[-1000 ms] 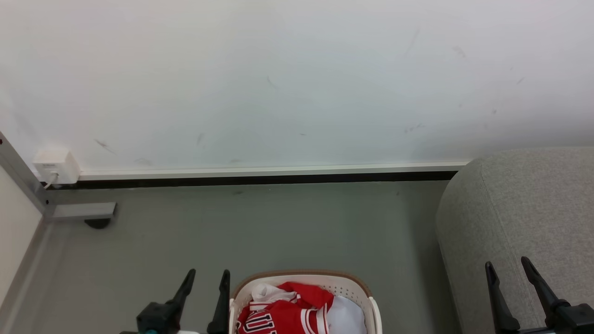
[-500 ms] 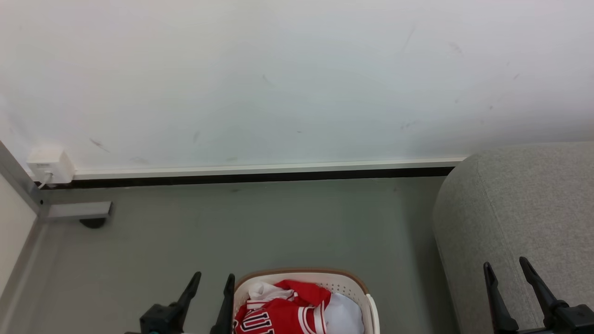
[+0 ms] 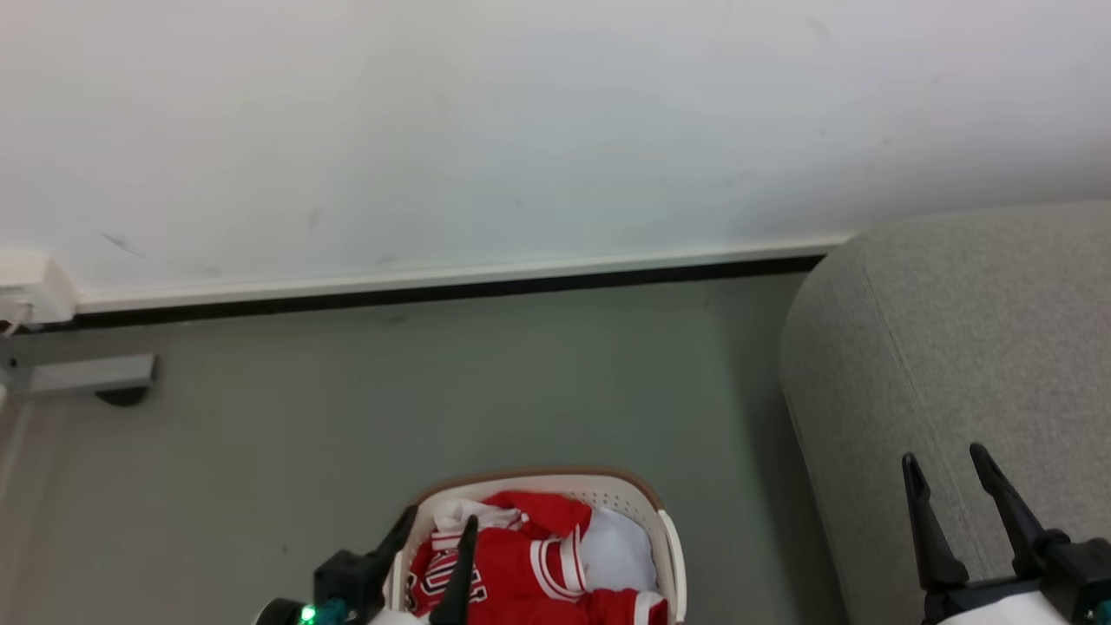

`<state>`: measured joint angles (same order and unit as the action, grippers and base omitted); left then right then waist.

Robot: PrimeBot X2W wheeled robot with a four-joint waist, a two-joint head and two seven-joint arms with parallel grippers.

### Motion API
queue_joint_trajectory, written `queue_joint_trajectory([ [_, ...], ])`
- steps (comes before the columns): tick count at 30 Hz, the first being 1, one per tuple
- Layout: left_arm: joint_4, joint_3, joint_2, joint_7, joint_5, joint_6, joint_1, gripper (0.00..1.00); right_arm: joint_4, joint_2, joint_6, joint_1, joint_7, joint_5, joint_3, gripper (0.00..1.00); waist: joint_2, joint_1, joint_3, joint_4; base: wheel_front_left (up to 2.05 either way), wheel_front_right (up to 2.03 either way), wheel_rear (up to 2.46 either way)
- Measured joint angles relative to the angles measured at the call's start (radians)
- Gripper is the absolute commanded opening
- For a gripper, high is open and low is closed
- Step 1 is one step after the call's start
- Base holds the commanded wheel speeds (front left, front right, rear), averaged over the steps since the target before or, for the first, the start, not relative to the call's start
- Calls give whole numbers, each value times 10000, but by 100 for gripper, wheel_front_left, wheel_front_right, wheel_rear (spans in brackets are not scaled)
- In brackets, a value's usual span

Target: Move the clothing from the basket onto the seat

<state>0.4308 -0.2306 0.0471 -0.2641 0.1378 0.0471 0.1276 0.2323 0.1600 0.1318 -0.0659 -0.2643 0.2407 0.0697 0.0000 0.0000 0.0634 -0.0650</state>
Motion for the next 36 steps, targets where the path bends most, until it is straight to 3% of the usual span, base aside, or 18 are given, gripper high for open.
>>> queue_joint_trajectory([
  [12,3524,-1289,0,134,-711,-217,2614,100,-439,-109,0,-1180,-2,428,508,100,0,1,1858,-969,0,0,0],
  [25,6878,-2347,2,2109,-1346,-635,4900,100,-686,-337,0,-2116,0,761,731,100,0,1,3804,-2164,0,0,0],
  [36,8195,-2554,295,3239,-1509,-1304,5755,100,-830,-416,0,-2491,0,876,738,100,0,1,4989,-2679,0,0,0],
])
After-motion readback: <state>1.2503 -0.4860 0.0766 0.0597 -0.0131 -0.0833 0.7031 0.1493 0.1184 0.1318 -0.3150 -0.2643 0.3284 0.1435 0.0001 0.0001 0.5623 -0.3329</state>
